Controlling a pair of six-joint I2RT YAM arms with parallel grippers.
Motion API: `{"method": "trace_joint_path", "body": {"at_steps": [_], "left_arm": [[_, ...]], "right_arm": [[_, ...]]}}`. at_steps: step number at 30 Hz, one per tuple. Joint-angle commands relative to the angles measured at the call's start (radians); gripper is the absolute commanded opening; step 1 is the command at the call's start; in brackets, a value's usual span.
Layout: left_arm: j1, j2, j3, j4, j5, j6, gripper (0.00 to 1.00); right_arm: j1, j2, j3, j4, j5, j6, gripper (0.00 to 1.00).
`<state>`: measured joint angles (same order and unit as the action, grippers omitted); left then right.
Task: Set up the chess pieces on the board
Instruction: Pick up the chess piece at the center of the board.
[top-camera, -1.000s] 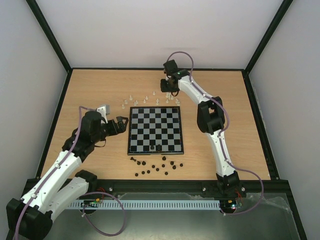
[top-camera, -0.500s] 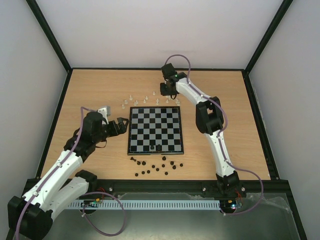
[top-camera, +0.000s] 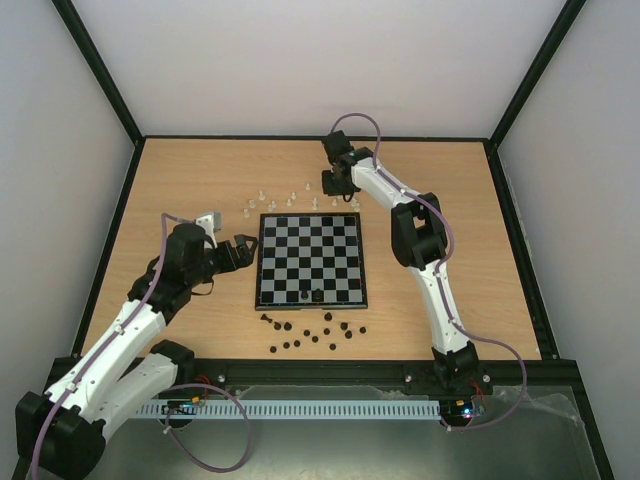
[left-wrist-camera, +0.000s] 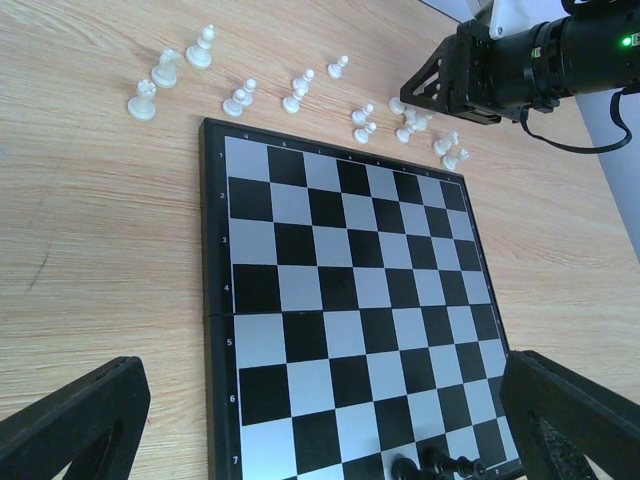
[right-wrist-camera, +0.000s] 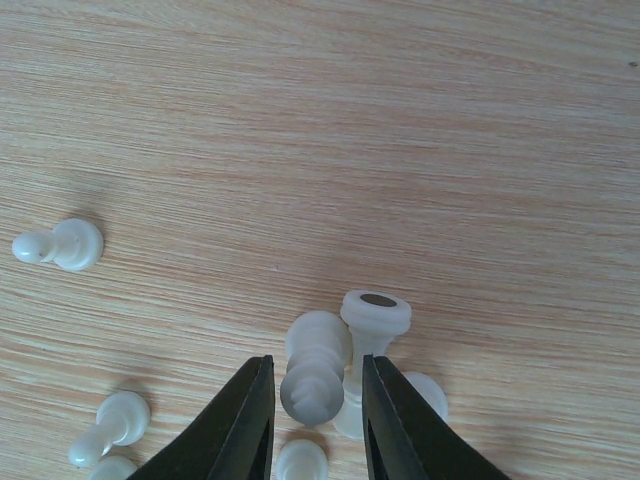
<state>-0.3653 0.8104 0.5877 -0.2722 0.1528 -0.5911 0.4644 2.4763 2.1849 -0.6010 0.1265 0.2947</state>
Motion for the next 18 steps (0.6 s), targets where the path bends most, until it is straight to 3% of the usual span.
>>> {"method": "trace_joint_path", "body": {"at_steps": [1,18], "left_arm": [[0.002,0.002,-0.015,0.022,-0.005,-0.003,0.99],[0.002,0.011,-0.013,0.031,-0.002,-0.005,0.99]], "right_arm": [[0.005,0.000,-0.001,-0.034,0.018,-0.012,0.26],[0.006,0.014,0.050,-0.008,0.011,-0.010,0.27]]}}
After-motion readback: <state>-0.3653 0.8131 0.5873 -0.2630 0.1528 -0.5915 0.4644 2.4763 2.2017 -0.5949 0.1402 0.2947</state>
